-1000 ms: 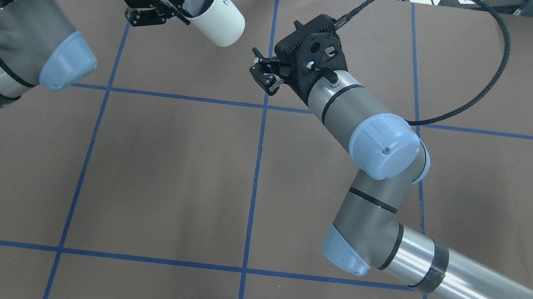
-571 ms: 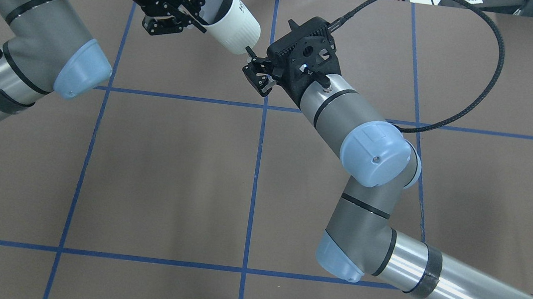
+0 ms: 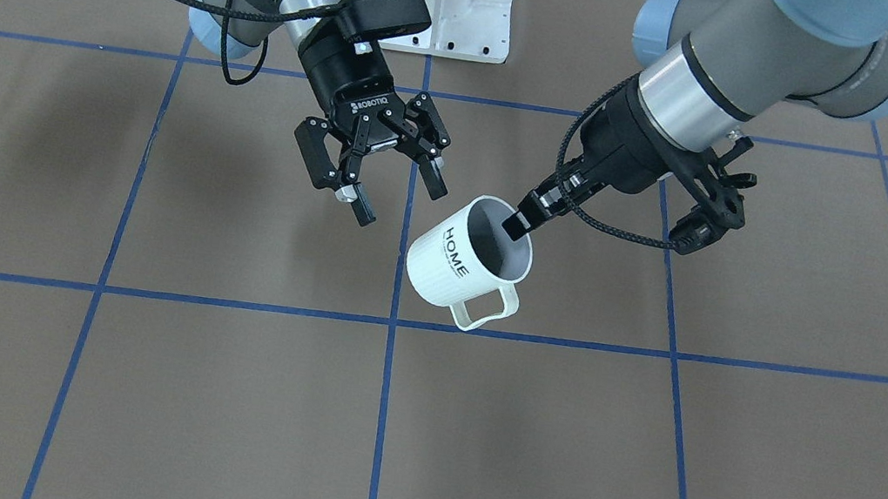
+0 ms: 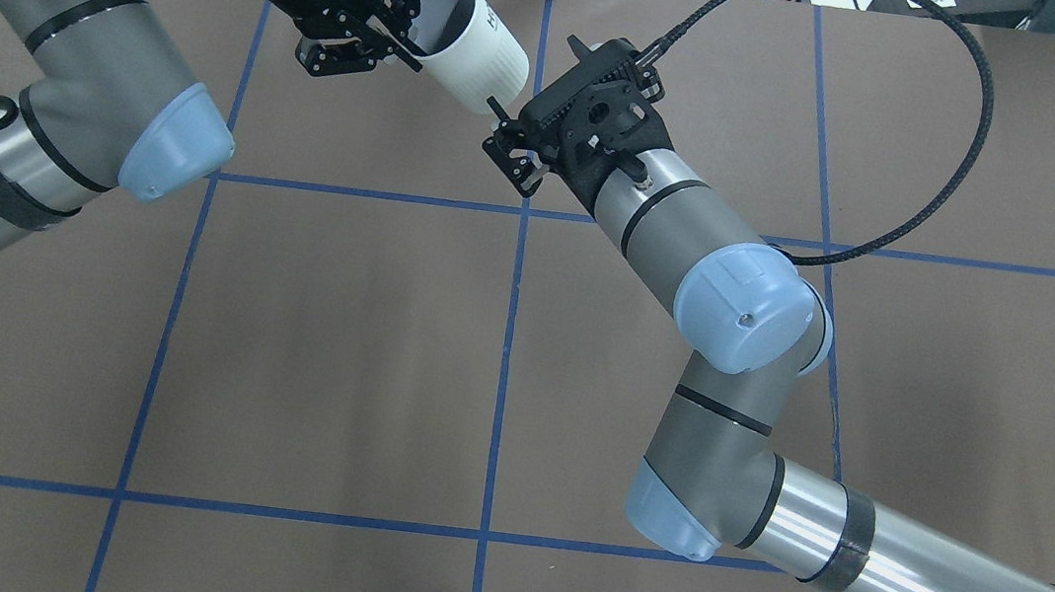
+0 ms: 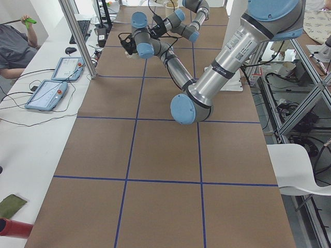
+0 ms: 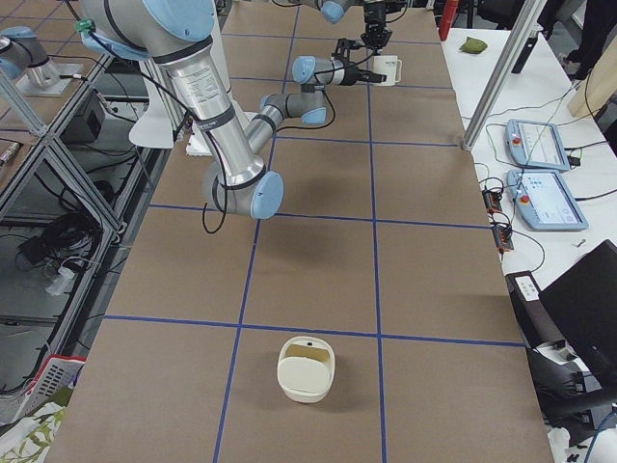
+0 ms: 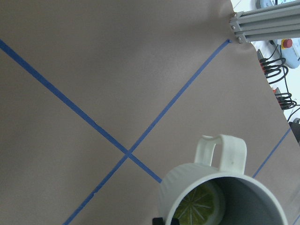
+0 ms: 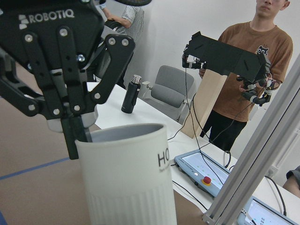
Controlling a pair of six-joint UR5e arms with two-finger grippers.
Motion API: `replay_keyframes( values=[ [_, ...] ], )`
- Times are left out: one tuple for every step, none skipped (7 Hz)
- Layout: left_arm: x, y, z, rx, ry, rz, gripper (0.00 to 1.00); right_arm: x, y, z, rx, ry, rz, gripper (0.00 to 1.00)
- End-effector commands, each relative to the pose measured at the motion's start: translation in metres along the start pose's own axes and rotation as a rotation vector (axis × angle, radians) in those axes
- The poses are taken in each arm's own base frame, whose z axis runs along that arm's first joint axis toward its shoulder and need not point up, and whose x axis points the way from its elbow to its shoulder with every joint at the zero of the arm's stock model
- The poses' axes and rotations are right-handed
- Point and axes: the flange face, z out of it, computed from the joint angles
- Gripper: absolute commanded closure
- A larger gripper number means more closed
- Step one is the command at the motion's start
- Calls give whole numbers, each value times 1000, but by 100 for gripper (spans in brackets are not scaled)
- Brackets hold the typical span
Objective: Left arm hands cup to right arm to dump lemon
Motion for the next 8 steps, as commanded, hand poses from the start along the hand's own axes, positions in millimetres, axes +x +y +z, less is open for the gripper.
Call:
replay_keyframes(
  values=[
    [13,20,3,-2,-9,-10,100,-4,1,-1,-2,-6,-65,9],
    [12,24,10,4,-11,-7,100,-4,1,-1,-2,-6,-73,9],
    [13,26,8,1,-9,-4,100,-4,1,-1,-2,-6,-73,9],
    [13,29,5,-2,-3,-1,100,-4,1,-1,-2,-6,-73,9],
    [14,32,4,-5,0,4,100,-4,1,0,-2,-6,-73,8],
    [15,32,4,-6,1,5,100,-5,-1,0,1,-7,-71,8],
    [17,35,1,-8,6,8,100,-6,0,-1,1,-10,-70,8],
    [20,40,0,-13,12,-1,100,-6,0,-1,2,-7,-70,8]
  ],
)
